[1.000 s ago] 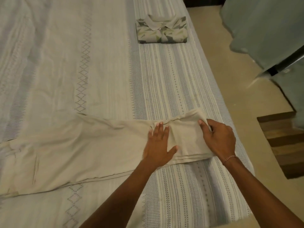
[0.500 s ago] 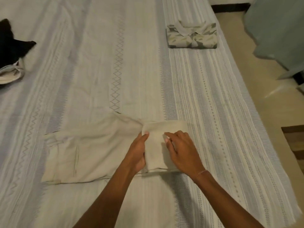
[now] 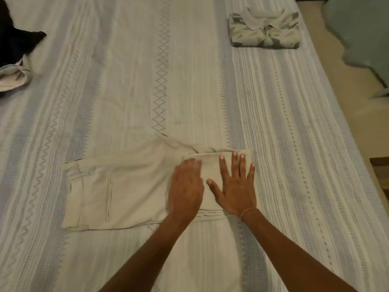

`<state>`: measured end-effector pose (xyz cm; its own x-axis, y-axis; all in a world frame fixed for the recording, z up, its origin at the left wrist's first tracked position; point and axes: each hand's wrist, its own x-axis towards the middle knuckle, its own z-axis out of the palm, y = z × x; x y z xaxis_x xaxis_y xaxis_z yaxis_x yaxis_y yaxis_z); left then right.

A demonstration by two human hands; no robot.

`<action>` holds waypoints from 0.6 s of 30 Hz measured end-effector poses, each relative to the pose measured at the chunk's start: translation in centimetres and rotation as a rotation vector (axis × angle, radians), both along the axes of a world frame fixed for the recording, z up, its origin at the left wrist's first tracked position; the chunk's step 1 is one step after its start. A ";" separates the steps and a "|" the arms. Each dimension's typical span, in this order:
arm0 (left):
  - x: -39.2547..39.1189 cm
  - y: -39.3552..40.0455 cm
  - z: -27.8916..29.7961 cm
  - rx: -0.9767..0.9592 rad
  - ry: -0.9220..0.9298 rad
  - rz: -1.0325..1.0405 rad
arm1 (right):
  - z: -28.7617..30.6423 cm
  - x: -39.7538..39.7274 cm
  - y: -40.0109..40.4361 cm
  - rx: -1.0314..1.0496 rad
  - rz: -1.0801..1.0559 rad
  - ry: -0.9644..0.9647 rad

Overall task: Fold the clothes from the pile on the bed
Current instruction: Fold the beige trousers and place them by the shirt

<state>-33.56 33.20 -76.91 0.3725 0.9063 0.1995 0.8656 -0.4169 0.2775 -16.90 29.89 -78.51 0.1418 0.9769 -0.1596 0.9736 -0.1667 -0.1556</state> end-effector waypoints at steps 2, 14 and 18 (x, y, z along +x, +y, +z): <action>-0.4 0.0 -1.1 -0.070 0.130 -0.206 | 0.2 0.8 0.1 0.045 -0.016 0.144; -1.1 1.0 -1.7 -0.359 0.236 -0.187 | 6.6 6.2 -0.4 -0.034 -0.633 1.060; -0.6 2.2 2.6 -0.682 0.212 -0.074 | 10.1 3.3 0.1 0.083 -0.542 1.078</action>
